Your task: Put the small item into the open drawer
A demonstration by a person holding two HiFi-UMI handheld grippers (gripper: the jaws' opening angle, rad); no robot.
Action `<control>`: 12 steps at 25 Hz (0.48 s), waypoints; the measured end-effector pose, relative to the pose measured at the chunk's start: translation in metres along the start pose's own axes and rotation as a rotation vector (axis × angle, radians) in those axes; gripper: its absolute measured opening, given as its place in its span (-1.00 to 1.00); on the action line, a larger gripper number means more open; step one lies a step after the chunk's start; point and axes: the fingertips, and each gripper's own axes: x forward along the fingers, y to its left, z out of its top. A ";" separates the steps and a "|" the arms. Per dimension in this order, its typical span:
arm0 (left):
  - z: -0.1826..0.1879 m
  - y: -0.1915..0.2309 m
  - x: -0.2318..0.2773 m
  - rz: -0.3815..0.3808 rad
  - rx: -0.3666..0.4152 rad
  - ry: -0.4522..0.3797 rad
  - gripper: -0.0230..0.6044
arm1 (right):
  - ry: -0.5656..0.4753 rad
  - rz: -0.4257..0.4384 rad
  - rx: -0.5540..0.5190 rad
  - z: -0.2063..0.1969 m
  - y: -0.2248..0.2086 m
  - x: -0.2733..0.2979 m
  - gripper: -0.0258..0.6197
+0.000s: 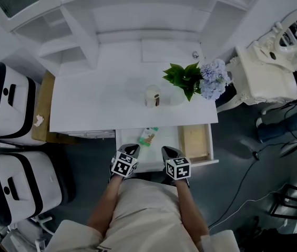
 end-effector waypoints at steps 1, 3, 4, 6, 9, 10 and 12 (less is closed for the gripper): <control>0.000 0.000 0.000 0.002 0.001 0.000 -0.88 | 0.001 0.000 0.000 -0.001 0.000 0.000 -0.84; 0.000 -0.001 0.000 0.006 -0.007 -0.005 -0.88 | 0.002 0.001 -0.002 -0.001 0.000 -0.001 -0.84; 0.000 -0.001 0.000 0.006 -0.012 -0.006 -0.88 | 0.003 0.001 -0.003 -0.002 0.000 -0.001 -0.84; 0.000 0.000 0.000 0.007 -0.021 -0.005 -0.88 | 0.006 0.002 -0.005 -0.003 0.001 -0.001 -0.84; 0.000 0.000 -0.001 0.006 -0.028 -0.002 -0.88 | 0.010 0.000 -0.008 -0.004 0.001 -0.002 -0.84; 0.000 -0.001 -0.001 0.004 -0.033 -0.003 -0.88 | 0.010 -0.001 -0.009 -0.004 0.000 -0.003 -0.84; -0.002 -0.001 -0.001 0.000 -0.039 0.001 -0.88 | 0.008 -0.002 -0.009 -0.004 0.000 -0.003 -0.84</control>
